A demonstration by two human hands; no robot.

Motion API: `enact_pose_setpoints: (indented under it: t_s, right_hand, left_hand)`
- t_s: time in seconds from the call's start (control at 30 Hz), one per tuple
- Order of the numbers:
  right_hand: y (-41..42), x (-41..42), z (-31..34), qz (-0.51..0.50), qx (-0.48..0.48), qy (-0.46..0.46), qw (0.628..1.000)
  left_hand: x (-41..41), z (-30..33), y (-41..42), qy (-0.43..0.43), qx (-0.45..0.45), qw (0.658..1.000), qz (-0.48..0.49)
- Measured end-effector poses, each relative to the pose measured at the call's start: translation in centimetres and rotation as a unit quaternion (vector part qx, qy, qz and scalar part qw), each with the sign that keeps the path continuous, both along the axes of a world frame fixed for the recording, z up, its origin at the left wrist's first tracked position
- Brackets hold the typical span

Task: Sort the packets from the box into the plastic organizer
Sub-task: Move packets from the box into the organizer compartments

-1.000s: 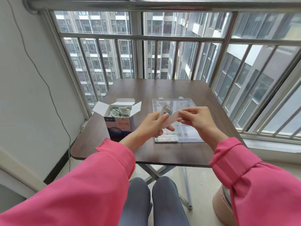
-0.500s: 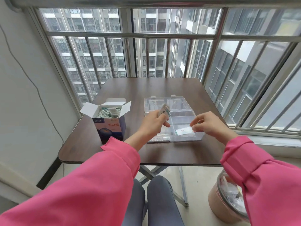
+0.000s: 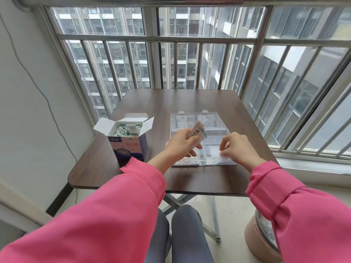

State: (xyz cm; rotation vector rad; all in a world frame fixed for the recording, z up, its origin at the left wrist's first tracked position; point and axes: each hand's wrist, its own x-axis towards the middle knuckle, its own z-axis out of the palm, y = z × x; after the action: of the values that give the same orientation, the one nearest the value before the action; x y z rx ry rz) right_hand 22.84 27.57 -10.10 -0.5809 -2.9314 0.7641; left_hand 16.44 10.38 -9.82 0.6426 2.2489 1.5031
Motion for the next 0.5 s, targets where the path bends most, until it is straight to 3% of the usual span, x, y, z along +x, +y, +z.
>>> enact_pose_setpoints:
  t_s: [0.17, 0.5]
  right_hand:
    - [-1.2, 0.2, -0.1, -0.021, 0.119, -0.026, 0.992]
    - [-2.9, 1.0, -0.7, 0.028, 0.132, -0.109, 0.985]
  left_hand:
    - [0.1, 0.1, 0.1, 0.012, 0.004, 1.0, -0.007]
    - [0.7, 0.7, 0.2, -0.016, 0.041, 0.999, -0.004]
